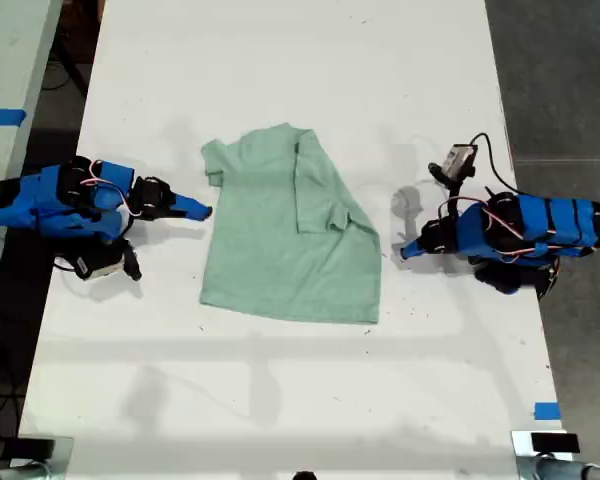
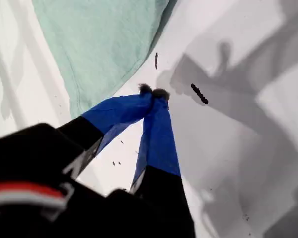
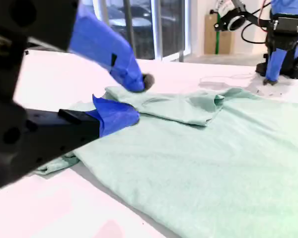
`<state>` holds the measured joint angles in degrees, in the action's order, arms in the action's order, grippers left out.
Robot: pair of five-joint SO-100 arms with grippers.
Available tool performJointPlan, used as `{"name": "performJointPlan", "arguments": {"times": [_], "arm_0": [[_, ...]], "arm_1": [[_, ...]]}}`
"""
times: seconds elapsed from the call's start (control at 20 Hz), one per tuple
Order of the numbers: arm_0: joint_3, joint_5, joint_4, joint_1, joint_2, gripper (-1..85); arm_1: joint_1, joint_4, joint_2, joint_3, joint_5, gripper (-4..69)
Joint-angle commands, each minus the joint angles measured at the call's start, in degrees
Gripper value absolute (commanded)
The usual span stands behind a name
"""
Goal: Fold t shirt
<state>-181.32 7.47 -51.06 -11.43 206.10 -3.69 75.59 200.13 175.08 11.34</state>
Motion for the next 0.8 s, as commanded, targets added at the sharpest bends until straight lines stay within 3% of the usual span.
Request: {"name": "performJointPlan", "arguments": {"times": [0.0,0.1,0.2,0.35,0.75], "arm_0": [[0.79,-0.44,2.9,0.97,0.44,-0.1],[-0.35,3.08,5.54,-0.35,0.44,-0.1],[-2.72,3.43,1.14,-4.83,0.35,-0.1],[-2.81,3.78,2.29,-0.88,0.44,-0.1],[-2.9,3.52,1.93,-1.93,0.44,-0.1]], "arm_1": [[-0.09,0.09,0.88,3.16,-0.53,-0.5],[-0.18,0.09,0.88,3.16,-0.44,-0.5],[-0.26,0.09,0.88,3.16,-0.35,-0.5],[-0.18,0.09,0.88,3.16,-0.35,-0.5],[0.44,0.18,0.88,3.16,-1.32,-0.5]]}}
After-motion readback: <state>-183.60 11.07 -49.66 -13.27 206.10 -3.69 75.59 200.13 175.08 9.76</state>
